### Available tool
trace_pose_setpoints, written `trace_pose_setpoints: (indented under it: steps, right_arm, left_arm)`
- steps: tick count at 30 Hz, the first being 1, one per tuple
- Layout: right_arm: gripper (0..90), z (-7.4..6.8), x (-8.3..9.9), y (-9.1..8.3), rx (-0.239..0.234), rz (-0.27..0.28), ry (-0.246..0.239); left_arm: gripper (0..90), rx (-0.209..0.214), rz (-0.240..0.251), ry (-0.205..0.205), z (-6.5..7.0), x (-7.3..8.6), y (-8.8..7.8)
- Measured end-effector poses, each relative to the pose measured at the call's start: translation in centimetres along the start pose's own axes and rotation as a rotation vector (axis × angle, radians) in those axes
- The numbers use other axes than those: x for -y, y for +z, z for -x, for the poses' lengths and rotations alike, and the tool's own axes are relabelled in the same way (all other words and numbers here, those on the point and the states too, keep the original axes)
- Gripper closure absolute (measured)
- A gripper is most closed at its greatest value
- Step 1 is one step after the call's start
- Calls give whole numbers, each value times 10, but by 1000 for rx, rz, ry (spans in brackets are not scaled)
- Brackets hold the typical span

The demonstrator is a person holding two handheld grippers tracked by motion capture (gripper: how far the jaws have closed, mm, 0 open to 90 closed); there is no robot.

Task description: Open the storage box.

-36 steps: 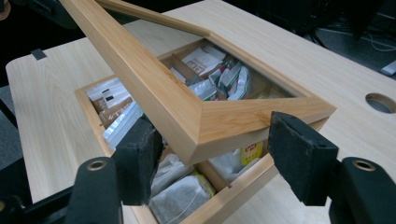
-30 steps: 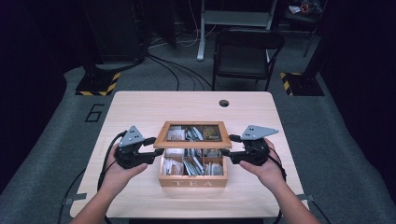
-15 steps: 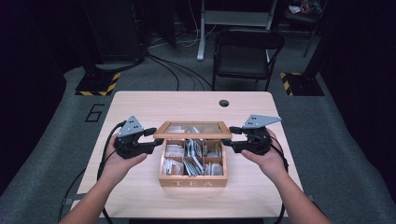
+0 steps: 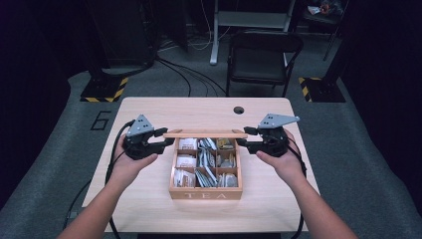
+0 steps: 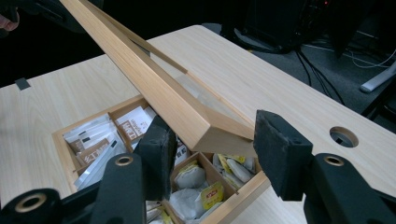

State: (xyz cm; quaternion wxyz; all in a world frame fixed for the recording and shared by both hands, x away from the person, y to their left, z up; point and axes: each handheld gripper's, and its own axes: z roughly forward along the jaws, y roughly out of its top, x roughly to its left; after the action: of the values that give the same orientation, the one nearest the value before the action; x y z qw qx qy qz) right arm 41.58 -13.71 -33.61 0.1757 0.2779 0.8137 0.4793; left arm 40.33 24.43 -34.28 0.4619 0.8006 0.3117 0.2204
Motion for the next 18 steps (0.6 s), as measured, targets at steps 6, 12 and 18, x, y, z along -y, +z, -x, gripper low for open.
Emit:
trace_pose_setpoints:
  steps: [6, 12, 18]
  right_arm:
    - [493, 2, 3, 8, 58, 6, -8]
    - [539, 8, 5, 18, 82, 2, 0]
    - [574, 11, 2, 22, 103, -10, -1]
  left_arm:
    - [570, 4, -1, -13, -5, -4, 2]
    - [578, 0, -3, -17, -8, -9, 3]
    - [581, -5, 9, -25, -11, -12, 5]
